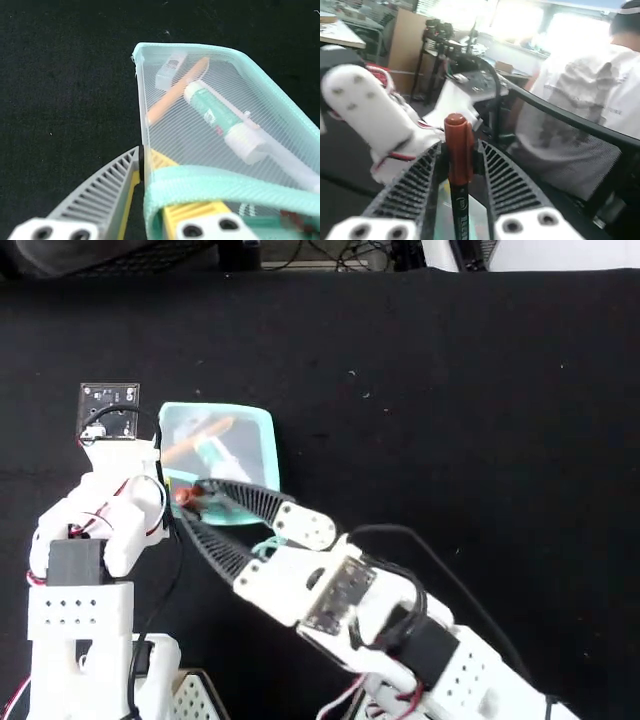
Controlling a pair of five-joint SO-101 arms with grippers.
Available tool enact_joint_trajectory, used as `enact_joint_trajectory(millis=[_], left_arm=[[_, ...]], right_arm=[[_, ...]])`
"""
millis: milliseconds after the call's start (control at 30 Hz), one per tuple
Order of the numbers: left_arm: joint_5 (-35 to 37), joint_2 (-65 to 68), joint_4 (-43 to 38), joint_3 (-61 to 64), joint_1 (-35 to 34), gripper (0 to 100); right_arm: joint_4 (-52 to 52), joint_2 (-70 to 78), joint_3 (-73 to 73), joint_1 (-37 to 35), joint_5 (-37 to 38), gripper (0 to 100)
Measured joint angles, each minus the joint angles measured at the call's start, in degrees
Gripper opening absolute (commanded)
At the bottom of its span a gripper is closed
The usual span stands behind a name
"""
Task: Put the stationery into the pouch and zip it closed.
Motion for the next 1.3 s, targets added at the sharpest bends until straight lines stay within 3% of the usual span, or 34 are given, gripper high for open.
enact_joint_trajectory(millis=[533, 800, 1300], left_arm=[[0.0, 0.0, 0.0, 0.0, 0.2, 3], [0.0, 0.0, 0.0, 0.0, -0.1, 3], [0.0, 0.0, 0.0, -0.1, -0.1, 3]], right_arm=[[-5.5, -0.7, 10.3, 3.4, -0.1, 1.2], [-5.3, -0.4, 19.5, 4.1, 10.5, 1.2], [-5.2, -0.1, 19.1, 2.4, 11.6, 1.2]])
